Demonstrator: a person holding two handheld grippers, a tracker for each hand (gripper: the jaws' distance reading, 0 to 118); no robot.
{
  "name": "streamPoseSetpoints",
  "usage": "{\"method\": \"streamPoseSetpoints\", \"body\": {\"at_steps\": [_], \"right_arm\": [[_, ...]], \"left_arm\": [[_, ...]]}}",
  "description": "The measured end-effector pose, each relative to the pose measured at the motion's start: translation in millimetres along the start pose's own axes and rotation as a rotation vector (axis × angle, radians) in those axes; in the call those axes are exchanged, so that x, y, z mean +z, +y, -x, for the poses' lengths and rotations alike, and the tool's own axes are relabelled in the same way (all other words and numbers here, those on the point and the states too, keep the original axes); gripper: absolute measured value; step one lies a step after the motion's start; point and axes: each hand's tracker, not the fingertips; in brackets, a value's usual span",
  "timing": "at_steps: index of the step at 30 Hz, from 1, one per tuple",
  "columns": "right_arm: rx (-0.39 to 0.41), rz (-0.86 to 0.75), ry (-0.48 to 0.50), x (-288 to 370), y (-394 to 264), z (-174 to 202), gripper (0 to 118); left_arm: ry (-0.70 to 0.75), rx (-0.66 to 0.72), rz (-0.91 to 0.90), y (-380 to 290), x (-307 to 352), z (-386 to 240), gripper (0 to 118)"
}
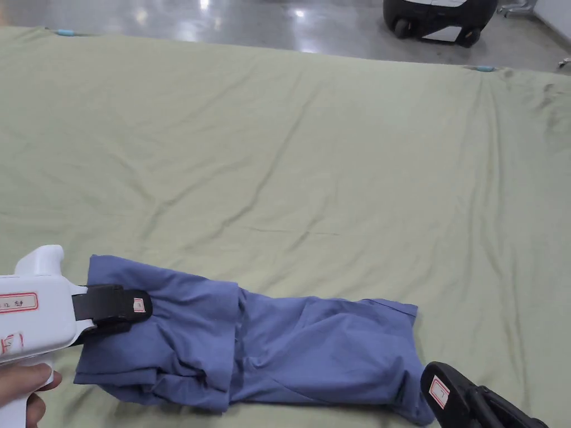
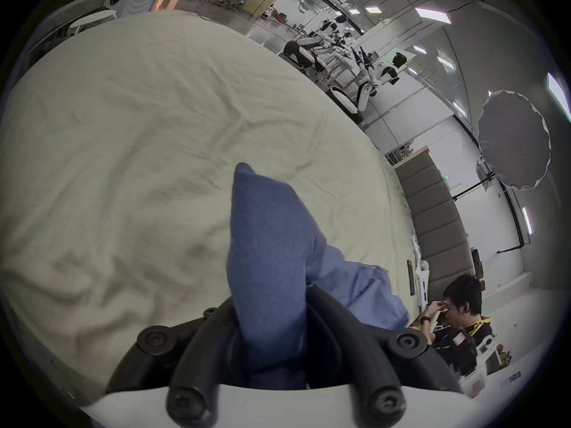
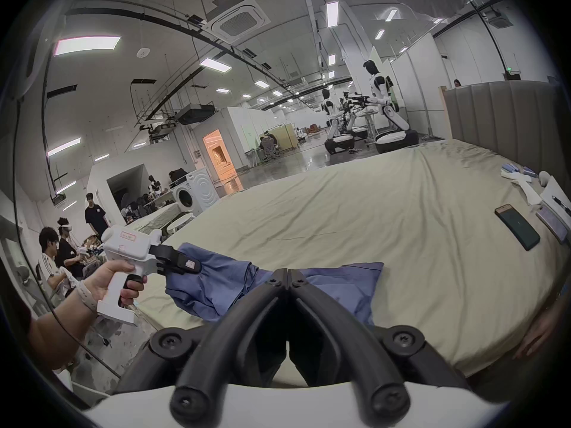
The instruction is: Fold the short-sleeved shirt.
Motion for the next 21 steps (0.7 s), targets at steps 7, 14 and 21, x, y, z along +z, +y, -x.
{"method": "streamPoseSetpoints", "body": {"at_steps": [7,14,21], "right_arm": [[0.003,-0.032,-0.039,26,-10,-26,0],[-0.077,-0.048,-0.051,52,-11,-65,0],[0.115,-0.043,-0.101,63,-4,-70,0]], "left_arm": [[-0.091,-0.039,0.068,-38,-59,-109,9],[0.082,-0.165,0.158,-111,-192,-198,9],[0.112,-0.378,0.114,-122,-191,-210,40]]}}
